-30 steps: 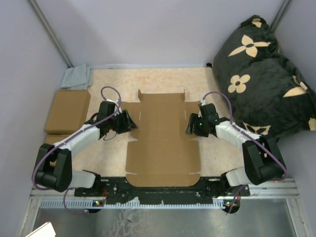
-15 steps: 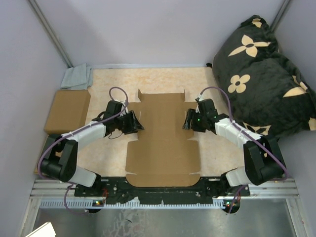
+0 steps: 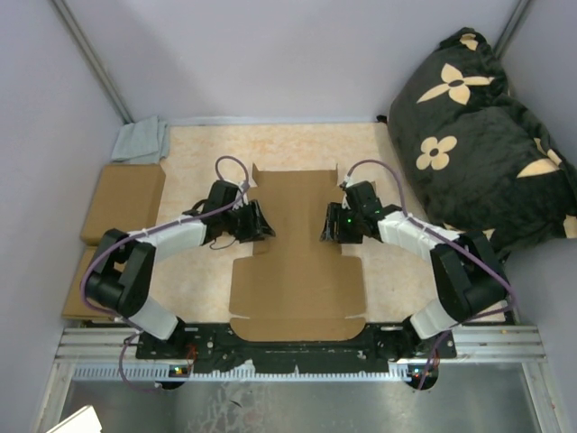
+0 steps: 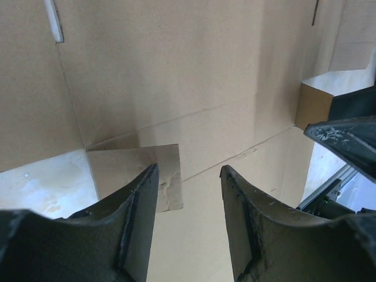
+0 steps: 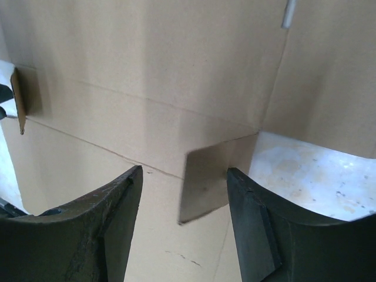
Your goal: Fold the paper box
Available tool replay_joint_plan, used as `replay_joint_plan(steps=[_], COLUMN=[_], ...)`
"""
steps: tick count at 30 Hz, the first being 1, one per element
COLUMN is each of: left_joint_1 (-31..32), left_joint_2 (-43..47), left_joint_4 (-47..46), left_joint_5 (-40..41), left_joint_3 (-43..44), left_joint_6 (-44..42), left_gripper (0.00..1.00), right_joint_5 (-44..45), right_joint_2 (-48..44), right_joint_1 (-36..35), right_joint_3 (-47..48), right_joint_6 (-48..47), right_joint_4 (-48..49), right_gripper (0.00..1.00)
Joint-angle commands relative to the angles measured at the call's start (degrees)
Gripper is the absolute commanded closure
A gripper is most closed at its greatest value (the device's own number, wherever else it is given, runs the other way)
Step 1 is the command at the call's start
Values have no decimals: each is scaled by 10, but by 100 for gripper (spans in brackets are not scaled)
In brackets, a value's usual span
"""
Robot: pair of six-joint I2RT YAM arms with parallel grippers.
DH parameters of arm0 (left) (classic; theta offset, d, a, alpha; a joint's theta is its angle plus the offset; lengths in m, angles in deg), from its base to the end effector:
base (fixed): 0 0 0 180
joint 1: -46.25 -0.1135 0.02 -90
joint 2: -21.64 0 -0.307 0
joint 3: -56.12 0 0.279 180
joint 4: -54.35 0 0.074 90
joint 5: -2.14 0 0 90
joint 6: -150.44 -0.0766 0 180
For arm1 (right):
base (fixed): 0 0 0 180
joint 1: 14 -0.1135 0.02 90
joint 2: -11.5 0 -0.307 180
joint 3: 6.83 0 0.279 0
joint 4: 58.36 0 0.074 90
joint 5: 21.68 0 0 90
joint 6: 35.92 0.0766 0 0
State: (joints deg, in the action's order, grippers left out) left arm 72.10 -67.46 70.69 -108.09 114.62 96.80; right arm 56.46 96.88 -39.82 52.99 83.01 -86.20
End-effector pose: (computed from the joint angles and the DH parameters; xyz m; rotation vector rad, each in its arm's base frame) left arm 0.3079 -0.1786 0.1719 -0.0543 2.5318 -0.9007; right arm 0.2954 0.1604 0.1795 -0.0187 2.5965 0.6340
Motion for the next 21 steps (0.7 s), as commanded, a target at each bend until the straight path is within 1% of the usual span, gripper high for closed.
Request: replay_joint_plan(steps=[1,8,11,15,18,21], left_joint_1=[8,13,16,16,16,15], left_joint_2=[-35,-108,-114,-99,-79,-66], left_joint_4=[-26,-39,-41,-24,17,75], left_joint_5=[-2,-4,-3,8,34,83], left_joint_3=[14,8,1,8,44,115], left_joint_6=[6,8,9,3,-15,-42], left_gripper=[47,47,47,47,45,43], right_joint_5=[-11,-12,-12,5,39,81], right_joint_2=[36,112,125,111,99,98], right_joint_1=[-19,-28,-30,-30,-30,-26], right_joint_3=[30,31,33,43,87,164], right_joint_6=[10,18,18,15,-5,-36], right_joint_4=[29,43,42,28,-17,-76], right_gripper=[40,41,41,42,41,39])
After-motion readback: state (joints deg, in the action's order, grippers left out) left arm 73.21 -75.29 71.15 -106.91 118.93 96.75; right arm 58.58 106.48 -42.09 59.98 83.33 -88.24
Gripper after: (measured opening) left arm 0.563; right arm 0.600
